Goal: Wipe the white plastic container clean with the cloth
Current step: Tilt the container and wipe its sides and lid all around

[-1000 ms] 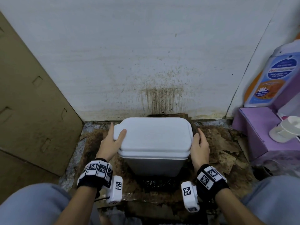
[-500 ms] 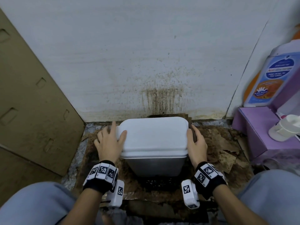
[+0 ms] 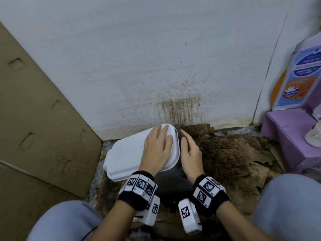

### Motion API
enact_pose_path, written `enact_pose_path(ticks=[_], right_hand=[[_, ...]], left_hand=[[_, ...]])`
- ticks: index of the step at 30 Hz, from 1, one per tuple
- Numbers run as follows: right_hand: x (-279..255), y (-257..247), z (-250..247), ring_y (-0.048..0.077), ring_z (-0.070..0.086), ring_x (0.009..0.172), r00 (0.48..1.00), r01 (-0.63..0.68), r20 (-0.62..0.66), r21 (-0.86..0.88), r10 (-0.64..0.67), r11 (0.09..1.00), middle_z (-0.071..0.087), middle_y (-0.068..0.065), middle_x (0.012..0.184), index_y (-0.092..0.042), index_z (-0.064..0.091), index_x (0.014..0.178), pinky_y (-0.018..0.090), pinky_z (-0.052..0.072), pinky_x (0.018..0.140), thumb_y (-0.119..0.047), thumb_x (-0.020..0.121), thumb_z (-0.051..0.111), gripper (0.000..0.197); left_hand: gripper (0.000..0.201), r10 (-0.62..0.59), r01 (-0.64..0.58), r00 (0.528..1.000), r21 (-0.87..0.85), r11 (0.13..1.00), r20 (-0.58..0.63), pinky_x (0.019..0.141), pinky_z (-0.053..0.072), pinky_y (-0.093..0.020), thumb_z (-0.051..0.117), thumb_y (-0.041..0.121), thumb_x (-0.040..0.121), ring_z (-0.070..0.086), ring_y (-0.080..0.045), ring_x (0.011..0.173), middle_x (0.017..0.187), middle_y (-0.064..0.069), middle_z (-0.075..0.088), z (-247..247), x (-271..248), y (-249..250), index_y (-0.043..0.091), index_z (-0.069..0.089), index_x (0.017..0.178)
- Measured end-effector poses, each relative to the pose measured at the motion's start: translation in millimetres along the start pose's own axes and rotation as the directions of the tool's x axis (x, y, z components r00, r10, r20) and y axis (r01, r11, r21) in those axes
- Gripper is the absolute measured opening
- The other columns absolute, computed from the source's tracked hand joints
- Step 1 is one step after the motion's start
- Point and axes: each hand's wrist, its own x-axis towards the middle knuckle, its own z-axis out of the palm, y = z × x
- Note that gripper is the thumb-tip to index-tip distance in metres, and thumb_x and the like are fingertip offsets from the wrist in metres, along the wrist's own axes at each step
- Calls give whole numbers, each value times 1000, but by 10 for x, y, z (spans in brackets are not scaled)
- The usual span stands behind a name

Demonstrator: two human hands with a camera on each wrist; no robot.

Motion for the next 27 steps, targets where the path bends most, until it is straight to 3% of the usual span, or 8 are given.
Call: enact_pose_path(ticks=[4,8,11,13,17,21,24,27], right_hand=[[70,-93,123,0,49,132,993,-77,97,146,64,986,55,-17,141,-29,52,144,30,41,114,-34,108,40,38],[107,-134,211,-15,52,119,992,-95,98,206,76,974,57,-20,135,-30,51,143,6,41,94,-30,109,38,36],[89,-117,314,5,49,131,998,-67,-1,130,68,989,52,-9,147,-34,43,150,23,40,108,-37,109,34,42],[45,-74,423,13,55,125,998,-62,12,77,61,995,55,-5,146,-45,39,148,37,42,113,-42,108,32,41],[-99,-122,729,-2,27,144,989,0,146,29,-5,1000,32,-23,154,-44,27,154,30,22,123,-41,109,28,45],[-204,-129,957,-8,-9,145,966,-42,252,-25,47,999,-4,-30,157,-52,-12,150,34,-3,125,-50,107,14,50],[-163,-108,1005,-2,-9,151,961,-98,264,53,81,994,-7,-24,165,-47,-3,156,42,1,127,-50,106,18,55],[-80,-90,1004,1,-3,153,941,-65,335,49,45,997,-4,-16,168,-40,11,159,39,4,127,-36,108,25,53]], left_hand=[[56,-8,7,1000,121,993,4,126,19,-43,33,44,109,21,-22,155,168,-2,25,-153,-11,-169,24,27,162],[54,-27,27,1000,85,996,-2,128,16,-37,34,32,111,18,-21,156,169,-4,21,-283,-31,-302,20,24,163],[54,-79,79,997,-6,997,1,126,14,-33,33,29,111,17,-18,156,170,-2,18,-364,-23,-394,20,22,163],[54,-103,103,995,-54,993,-2,126,17,-34,33,27,110,19,-18,155,168,-1,19,-376,-21,-463,19,23,162],[52,-96,93,994,-61,994,-46,126,22,-38,35,25,109,24,-19,152,166,-1,25,-358,-15,-551,18,27,161],[54,-91,85,994,-83,993,-65,126,23,-39,32,29,107,25,-19,152,166,-1,27,-372,-29,-661,19,29,160],[54,-103,95,991,-89,991,-90,123,21,-30,31,30,106,26,-16,152,165,0,28,-426,-23,-764,19,30,160],[50,-115,103,987,-107,989,-112,121,18,-25,34,21,110,25,-15,153,166,2,28,-477,-13,-870,19,30,160]])
